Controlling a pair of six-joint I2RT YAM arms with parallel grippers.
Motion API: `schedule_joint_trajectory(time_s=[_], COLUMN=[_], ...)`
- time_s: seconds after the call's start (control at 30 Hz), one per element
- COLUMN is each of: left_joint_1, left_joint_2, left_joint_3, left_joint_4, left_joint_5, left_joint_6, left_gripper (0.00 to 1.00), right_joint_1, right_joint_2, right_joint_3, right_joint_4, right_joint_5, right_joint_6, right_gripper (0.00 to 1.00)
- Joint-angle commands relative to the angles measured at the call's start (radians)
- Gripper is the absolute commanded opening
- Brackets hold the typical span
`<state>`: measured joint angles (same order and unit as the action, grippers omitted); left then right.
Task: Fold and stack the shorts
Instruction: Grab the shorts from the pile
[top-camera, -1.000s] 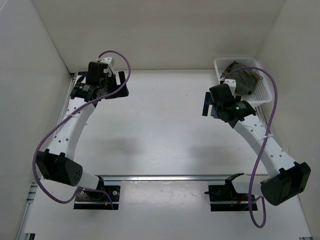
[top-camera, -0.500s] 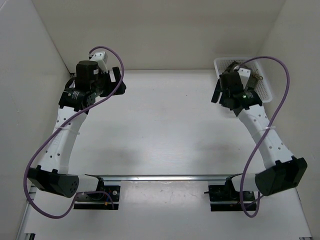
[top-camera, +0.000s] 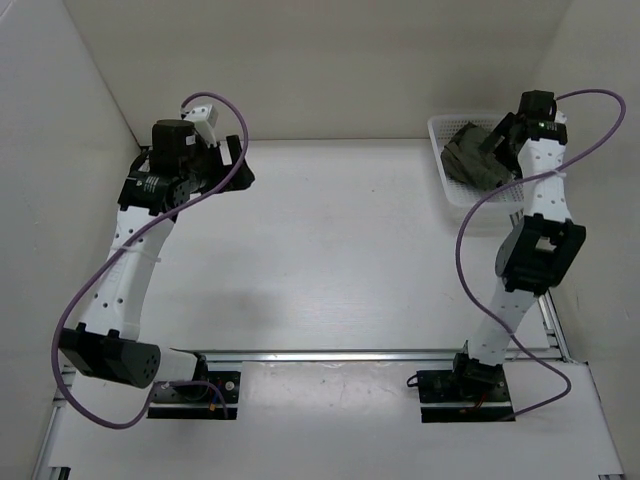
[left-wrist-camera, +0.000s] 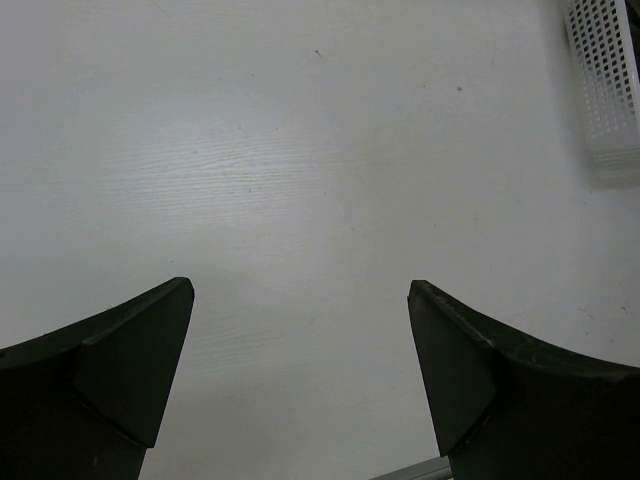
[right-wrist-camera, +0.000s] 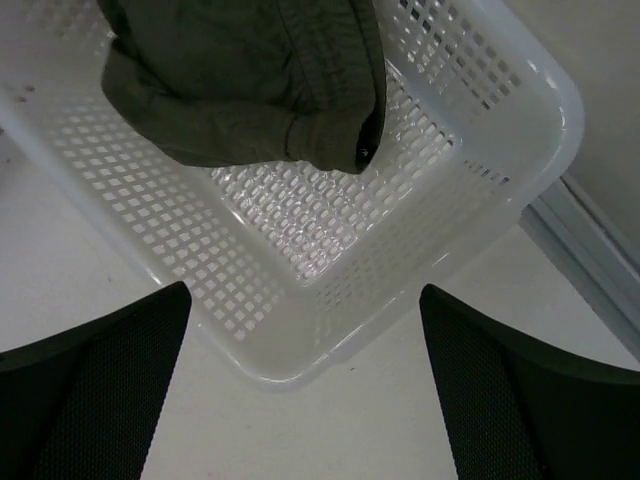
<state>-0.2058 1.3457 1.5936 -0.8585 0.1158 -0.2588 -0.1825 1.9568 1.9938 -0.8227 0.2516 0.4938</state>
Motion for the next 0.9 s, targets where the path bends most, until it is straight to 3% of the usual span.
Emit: schedule_joint_trajectory(time_s=[0.0, 0.17, 0.37, 0.5, 0.53, 0.6, 0.87], left_joint_1=[0.006, 0.006, 0.006, 0.006, -0.004, -0.013, -0.023], left_joint_2=[0.030, 0.127, 0.217, 0.260, 0.260, 0.260, 0.225], left_joint_3=[0.065, 0.106, 0.149, 0.175, 0.184, 0.184, 0.181], left_joint_4=[-0.016, -0.016, -0.016, -0.027, -0.027, -0.036, -0.036], left_joint_5=[0.036, 0.036, 0.009, 0.008, 0.008, 0.008, -0.008], left_joint_6=[0.020, 0.001, -0.020, -0.029, -0.030, -0.030, -0.077], left_gripper=[1.00, 1.00, 1.00, 1.00, 1.00, 1.00, 1.00], right_joint_1=[-0.011, -0.049, -0.058, -0.058, -0.058, -0.058, -0.035], right_joint_2=[0.160, 0.416, 0.591, 0.602, 0.570, 0.532, 0.167], right_joint_3=[0.199, 0.420, 0.531, 0.522, 0.511, 0.488, 0.453], right_joint_4=[-0.052, -0.052, 0.062, 0.120, 0.141, 0.152, 0.244], right_joint_5=[-0.095, -0.147, -0.196, -0.206, -0.215, -0.228, -0.438], right_joint_6=[0.003, 0.015, 0.038, 0.058, 0.068, 0.068, 0.086], right_gripper=[1.00, 1.00, 0.86, 0.46, 0.21, 0.02, 0.00])
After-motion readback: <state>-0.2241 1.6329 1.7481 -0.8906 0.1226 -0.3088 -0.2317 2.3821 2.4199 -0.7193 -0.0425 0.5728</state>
